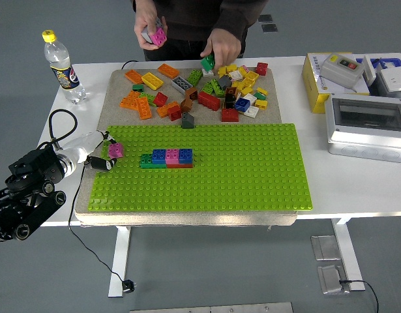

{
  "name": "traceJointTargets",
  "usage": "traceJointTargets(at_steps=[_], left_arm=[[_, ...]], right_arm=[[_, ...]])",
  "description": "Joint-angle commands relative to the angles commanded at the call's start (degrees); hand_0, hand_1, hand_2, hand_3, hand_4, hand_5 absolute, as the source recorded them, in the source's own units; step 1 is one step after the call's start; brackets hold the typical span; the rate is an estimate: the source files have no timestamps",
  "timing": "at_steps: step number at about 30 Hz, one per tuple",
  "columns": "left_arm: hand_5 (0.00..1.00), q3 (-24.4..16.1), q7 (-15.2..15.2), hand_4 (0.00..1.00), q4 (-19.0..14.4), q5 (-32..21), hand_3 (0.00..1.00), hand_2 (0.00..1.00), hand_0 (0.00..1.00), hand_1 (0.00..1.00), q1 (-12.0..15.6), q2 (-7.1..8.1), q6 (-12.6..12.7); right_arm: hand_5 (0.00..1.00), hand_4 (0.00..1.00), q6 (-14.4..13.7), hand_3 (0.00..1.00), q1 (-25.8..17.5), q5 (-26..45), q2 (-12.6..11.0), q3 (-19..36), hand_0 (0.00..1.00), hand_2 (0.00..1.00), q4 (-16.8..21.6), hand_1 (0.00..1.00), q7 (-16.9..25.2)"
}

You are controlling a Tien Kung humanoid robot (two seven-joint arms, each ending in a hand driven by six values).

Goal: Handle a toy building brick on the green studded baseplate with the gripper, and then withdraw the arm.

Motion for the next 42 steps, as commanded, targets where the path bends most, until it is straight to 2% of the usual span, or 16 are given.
traceJointTargets(at_steps=[20,21,26,27,30,36,42], left_arm=[[0.238,0.7,-0.6,0.532,0.9,-3.0,0.690,0.998,0.998,0.987,-0.4,-0.32,-0.1],[0.232,0.7,-0.6,0.474,0.9,-3.0,0.606,0.998,0.998,0.985,-0.4,-0.32,-0.1],[0.232,0.2,-1.1,0.474,0.9,-3.4,0.606,0.998,0.998,0.985,-0.4,-0.22,0.4],[0.231,0.1,-1.2,0.449,0.8,-3.4,0.537,0.994,0.998,0.984,-0.4,-0.19,0.4],[0.231,-0.5,-1.4,0.449,0.5,-3.3,0.537,0.994,0.998,0.984,-0.4,-0.02,0.6],[0.233,-3.0,-0.8,0.445,-1.8,-2.3,0.505,0.993,0.998,0.983,0.4,0.59,0.5],[0.235,-7.2,2.4,0.448,-8.0,-0.7,0.504,0.993,0.998,0.983,3.3,2.09,-1.2]], right_arm=[[0.841,0.439,-0.1,0.722,-0.1,-0.9,0.1,0.4,0.705,0.761,0.0,0.696,0.2],[0.841,0.440,-0.1,0.723,-0.1,-0.9,0.1,0.4,0.706,0.761,0.0,0.696,0.2],[0.841,0.440,0.0,0.723,0.0,-0.8,0.1,0.2,0.706,0.761,0.0,0.696,0.2],[0.842,0.439,0.0,0.722,0.0,-0.8,0.1,0.2,0.704,0.761,0.0,0.696,0.3],[0.842,0.439,0.0,0.722,0.1,-1.2,0.0,0.7,0.704,0.761,0.0,0.696,0.2],[0.842,0.440,-0.1,0.722,0.2,-2.7,0.0,2.3,0.704,0.761,0.0,0.696,0.0],[0.843,0.439,-0.2,0.721,0.0,-3.4,-0.3,3.6,0.704,0.762,0.0,0.696,0.0]])
